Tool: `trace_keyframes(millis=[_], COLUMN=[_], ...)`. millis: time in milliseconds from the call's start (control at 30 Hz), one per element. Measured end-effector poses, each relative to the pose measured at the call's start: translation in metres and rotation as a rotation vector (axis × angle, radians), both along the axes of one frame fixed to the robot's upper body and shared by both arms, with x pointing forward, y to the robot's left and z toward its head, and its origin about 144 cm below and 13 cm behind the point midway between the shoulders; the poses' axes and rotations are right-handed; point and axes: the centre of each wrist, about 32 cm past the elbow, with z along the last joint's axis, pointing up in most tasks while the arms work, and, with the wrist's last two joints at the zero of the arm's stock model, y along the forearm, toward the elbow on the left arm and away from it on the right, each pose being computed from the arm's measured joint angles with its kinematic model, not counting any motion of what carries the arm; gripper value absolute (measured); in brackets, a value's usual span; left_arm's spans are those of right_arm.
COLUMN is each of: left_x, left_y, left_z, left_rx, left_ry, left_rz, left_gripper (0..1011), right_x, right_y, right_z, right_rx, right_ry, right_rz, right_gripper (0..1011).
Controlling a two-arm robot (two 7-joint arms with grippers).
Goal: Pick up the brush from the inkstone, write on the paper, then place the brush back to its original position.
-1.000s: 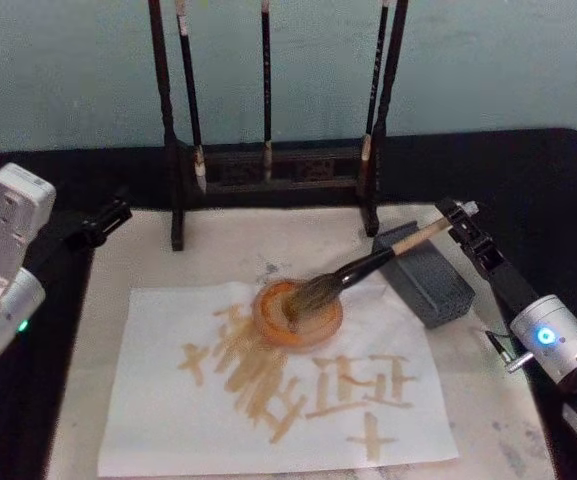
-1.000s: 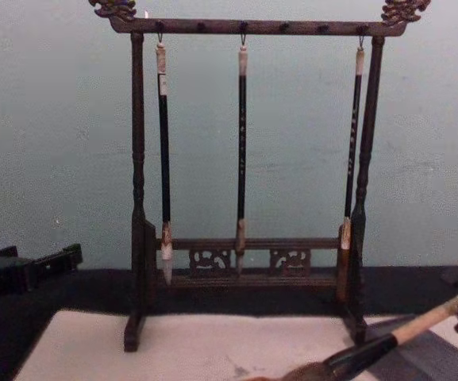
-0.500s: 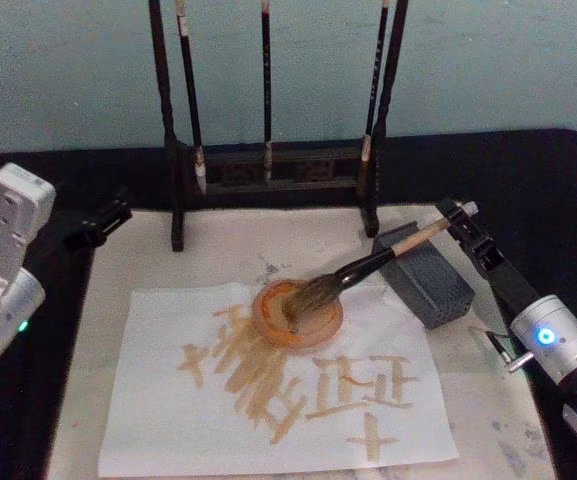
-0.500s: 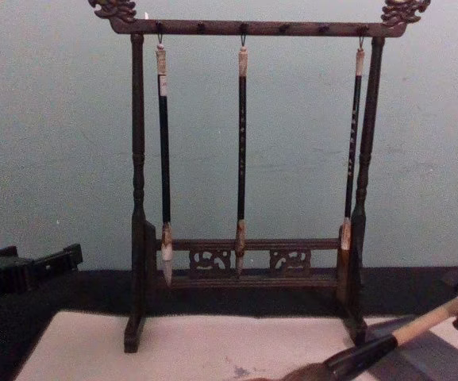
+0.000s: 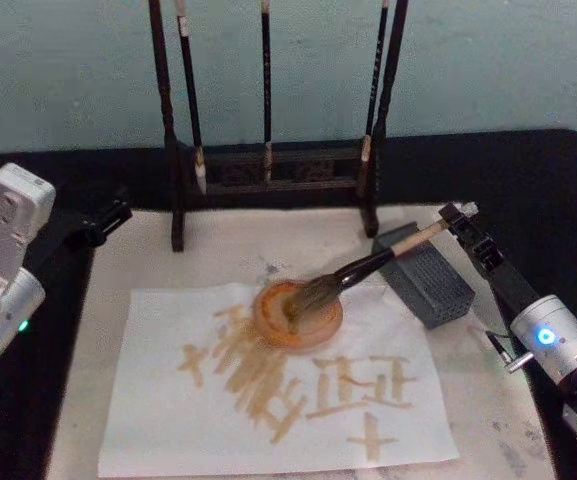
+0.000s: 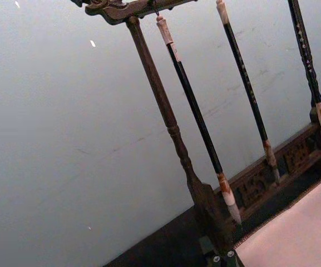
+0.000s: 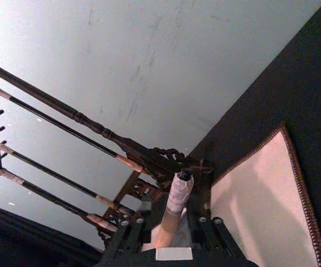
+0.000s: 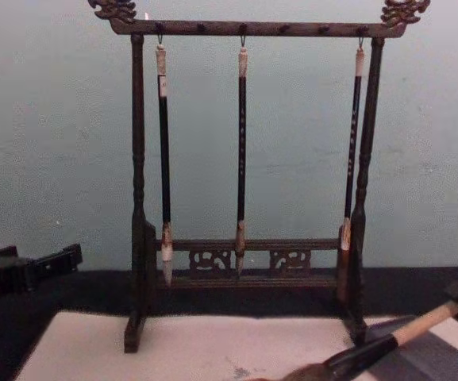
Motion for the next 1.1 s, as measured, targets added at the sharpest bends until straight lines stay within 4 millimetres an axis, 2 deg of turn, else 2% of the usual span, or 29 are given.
trace_keyframes(millis=[33, 167, 200, 267, 1100], left_x=[0.0, 0.0, 0.0, 0.0, 0.0], left_y=[0.0, 0.0, 0.0, 0.0, 0.0], left_z=[0.0, 0.0, 0.0, 0.0, 0.0], left_rx=[0.0, 0.0, 0.0, 0.0, 0.0], left_ry=[0.0, 0.0, 0.0, 0.0, 0.0], left_rz=[0.0, 0.0, 0.0, 0.0, 0.0], left_gripper=[1002, 1002, 1002, 1002, 1002], right_x=[0.0, 0.0, 0.0, 0.0, 0.0], right_y=[0.0, 0.0, 0.0, 0.0, 0.0], right_z=[0.0, 0.0, 0.0, 0.0001, 0.0], right_rx=[0.0, 0.0, 0.0, 0.0, 0.0], right_ry=[0.0, 0.0, 0.0, -0.001, 0.0], right_rz=[0.0, 0.0, 0.0, 0.0, 0.0], right_gripper=[356, 276, 222, 202, 192])
